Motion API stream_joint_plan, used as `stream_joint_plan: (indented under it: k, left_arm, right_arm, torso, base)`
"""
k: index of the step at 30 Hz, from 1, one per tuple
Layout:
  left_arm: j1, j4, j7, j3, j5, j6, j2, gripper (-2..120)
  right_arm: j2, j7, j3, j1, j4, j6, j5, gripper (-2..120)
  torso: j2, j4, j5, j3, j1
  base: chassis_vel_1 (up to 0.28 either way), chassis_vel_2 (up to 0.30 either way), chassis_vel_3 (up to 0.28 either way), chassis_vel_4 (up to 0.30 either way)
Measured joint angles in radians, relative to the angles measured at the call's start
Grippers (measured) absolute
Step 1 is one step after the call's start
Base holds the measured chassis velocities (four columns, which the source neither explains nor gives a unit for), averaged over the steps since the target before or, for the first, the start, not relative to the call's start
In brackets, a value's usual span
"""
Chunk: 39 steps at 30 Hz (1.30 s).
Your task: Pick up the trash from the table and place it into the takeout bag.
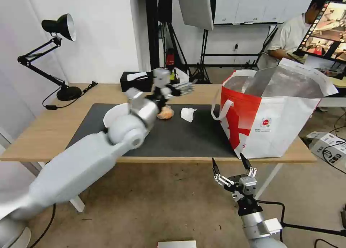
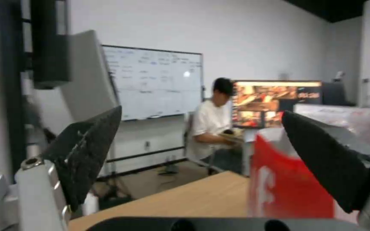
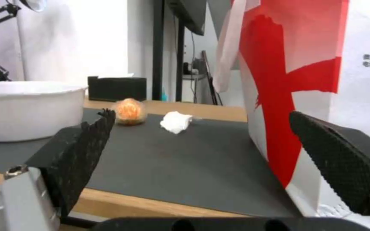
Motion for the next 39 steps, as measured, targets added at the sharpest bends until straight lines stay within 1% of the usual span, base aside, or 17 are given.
stream_joint_plan:
  k: [1,4,5,7,8,11,12,16,19,20,23,24,26,27,28,31,39]
  left_arm:
    - [0.0,0.0,0.0,0.0,0.0,0.0,0.0,100]
    - [0.158,-0.035,0.004,-0.12,0.073,-0.012,0.02,100]
    - [0.158,-0.035,0.004,-0.12,0.073,-0.012,0.02,100]
    - [0.273,-0.06,0.016,-0.215,0.13,-0.016,0.02,100]
    - [0.273,-0.06,0.016,-0.215,0.13,-0.016,0.02,100]
    - [0.434,-0.105,0.019,-0.327,0.202,-0.027,0.019,100]
    - [0.434,-0.105,0.019,-0.327,0.202,-0.027,0.019,100]
    - [0.555,-0.127,-0.014,-0.393,0.287,-0.051,0.014,100]
    - [0.689,-0.137,-0.026,-0.482,0.369,-0.084,-0.016,100]
    - [0.689,-0.137,-0.026,-0.482,0.369,-0.084,-0.016,100]
    - [0.82,-0.157,-0.022,-0.572,0.404,-0.105,-0.066,100]
    - [0.82,-0.157,-0.022,-0.572,0.404,-0.105,-0.066,100]
    - [0.886,-0.172,-0.001,-0.621,0.411,-0.105,-0.094,100]
    - [0.923,-0.178,0.028,-0.658,0.421,-0.105,-0.109,100]
    - [0.923,-0.178,0.028,-0.658,0.421,-0.105,-0.109,100]
    - [1.025,-0.182,0.078,-0.735,0.468,-0.116,-0.146,100]
    - [1.173,-0.163,0.085,-0.79,0.598,-0.187,-0.24,100]
  right_arm:
    - [0.0,0.0,0.0,0.0,0.0,0.0,0.0,100]
    - [-0.001,0.006,-0.015,0.005,-0.003,0.0,-0.009,100]
    - [-0.001,0.006,-0.015,0.005,-0.003,0.0,-0.009,100]
    - [0.002,0.011,-0.026,0.005,-0.004,0.0,-0.019,100]
    - [0.002,0.011,-0.026,0.005,-0.004,0.0,-0.019,100]
    - [0.006,0.018,-0.036,0.003,-0.007,0.001,-0.032,100]
    - [0.006,0.018,-0.036,0.003,-0.007,0.001,-0.032,100]
    - [0.009,0.02,-0.044,0.001,-0.007,0.003,-0.038,100]
    - [0.012,0.022,-0.052,-0.001,-0.007,0.005,-0.044,100]
    - [0.012,0.022,-0.052,-0.001,-0.007,0.005,-0.044,100]
    - [0.011,0.025,-0.057,-0.001,-0.007,0.005,-0.045,100]
    - [0.011,0.025,-0.057,-0.001,-0.007,0.005,-0.045,100]
    - [0.008,0.028,-0.06,0.001,-0.006,0.005,-0.045,100]
    - [0.006,0.03,-0.061,0.001,-0.004,0.005,-0.045,100]
    - [0.006,0.03,-0.061,0.001,-0.004,0.005,-0.045,100]
    - [0.001,0.036,-0.064,-0.005,0.004,0.005,-0.045,100]
    - [0.003,0.059,-0.063,-0.006,0.006,-0.009,-0.05,100]
  torso:
    - [0.0,0.0,0.0,0.0,0.0]
    - [0.0,0.0001,-0.0001,0.0,0.0]
    - [0.0,0.0001,-0.0001,0.0,0.0]
    - [0.0,-0.0001,0.0,0.0,0.0]
    - [0.0,-0.0001,0.0,0.0,0.0]
    - [0.0,0.0,0.0001,0.0,0.0]
    - [0.0,0.0,0.0001,0.0,0.0]
    - [0.0,-0.0003,0.0002,0.0,0.0]
    - [0.0,-0.0001,0.0002,0.0,0.0]
    - [0.0,-0.0001,0.0002,0.0,0.0]
    - [0.0,-0.0001,0.0002,0.0,0.0]
    - [0.0,-0.0001,0.0002,0.0,0.0]
    - [0.0,0.0,0.0001,0.0,0.0]
    - [0.0,-0.0001,0.0002,0.0,0.0]
    - [0.0,-0.0001,0.0002,0.0,0.0]
    - [0.0,-0.0002,0.0003,0.0,0.0]
    - [0.0,-0.0001,0.0002,0.0,0.0]
  base:
    - [0.0,0.0,0.0,0.0]
    - [0.0,0.0,0.0,0.0]
    - [0.0,0.0,0.0,0.0]
    - [0.0,0.0,0.0,0.0]
    - [0.0,0.0,0.0,0.0]
    - [0.0,0.0,0.0,0.0]
    - [0.0,0.0,0.0,0.0]
    - [0.0,0.0,0.0,0.0]
    - [0.0,0.0,0.0,0.0]
    - [0.0,0.0,0.0,0.0]
    - [0.0,0.0,0.0,0.0]
    - [0.0,0.0,0.0,0.0]
    - [0.0,0.0,0.0,0.0]
    - [0.0,0.0,0.0,0.0]
    - [0.0,0.0,0.0,0.0]
    - [0.0,0.0,0.0,0.0]
    - [0.0,0.0,0.0,0.0]
